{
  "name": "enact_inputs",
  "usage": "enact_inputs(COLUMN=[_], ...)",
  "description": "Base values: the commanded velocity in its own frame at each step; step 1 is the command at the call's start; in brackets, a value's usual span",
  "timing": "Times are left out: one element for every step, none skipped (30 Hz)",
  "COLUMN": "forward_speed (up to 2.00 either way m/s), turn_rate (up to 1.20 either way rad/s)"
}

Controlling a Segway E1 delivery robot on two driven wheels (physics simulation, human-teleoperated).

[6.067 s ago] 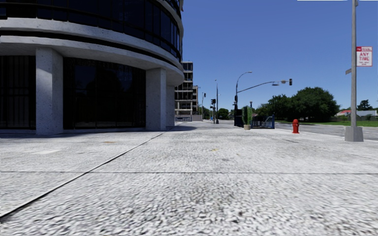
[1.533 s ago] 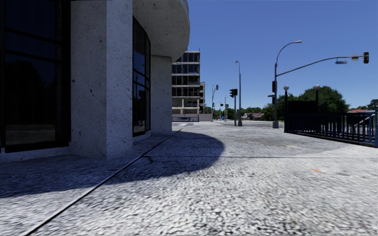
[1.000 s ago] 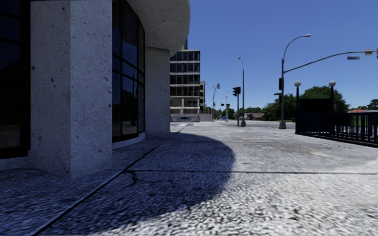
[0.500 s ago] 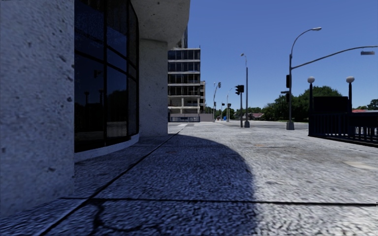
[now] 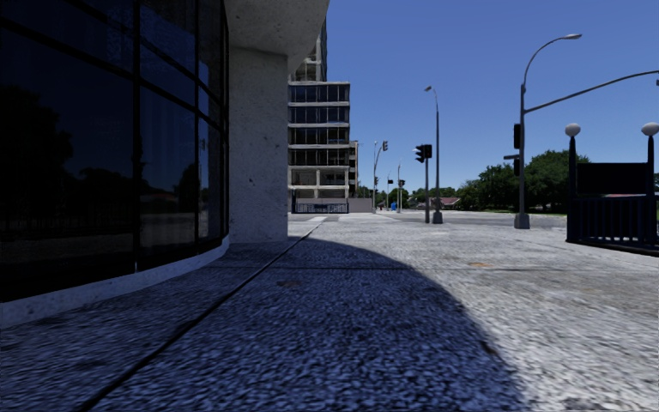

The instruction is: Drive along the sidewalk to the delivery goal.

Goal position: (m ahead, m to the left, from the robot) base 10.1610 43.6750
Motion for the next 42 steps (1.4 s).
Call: enact_inputs(forward_speed=[2.0, 2.0, 2.0, 2.0, 2.0, 2.0, 2.0, 2.0, 2.0, 2.0, 2.0, 2.0, 2.0, 2.0, 2.0, 2.0, 2.0, 2.0, 2.0, 2.0, 2.0, 2.0, 2.0, 2.0, 2.0, 2.0, 2.0, 2.0, 2.0, 2.0, 2.0, 2.0, 2.0, 2.0, 2.0, 2.0, 2.0, 2.0, 2.0, 2.0, 2.0, 2.0], turn_rate=[0.0, 0.0, 0.0, 0.0, 0.0, 0.0, 0.0, 0.0, 0.0, 0.0, 0.0, 0.0, 0.0, 0.0, 0.0, 0.0, 0.0, 0.0, 0.0, 0.0, 0.0, 0.0, 0.0, 0.0, 0.0, 0.0, 0.0, 0.0, 0.0, 0.0, 0.0, 0.0, 0.0, 0.0, 0.0, 0.0, 0.0, 0.0, 0.0, 0.0, 0.0, 0.0])
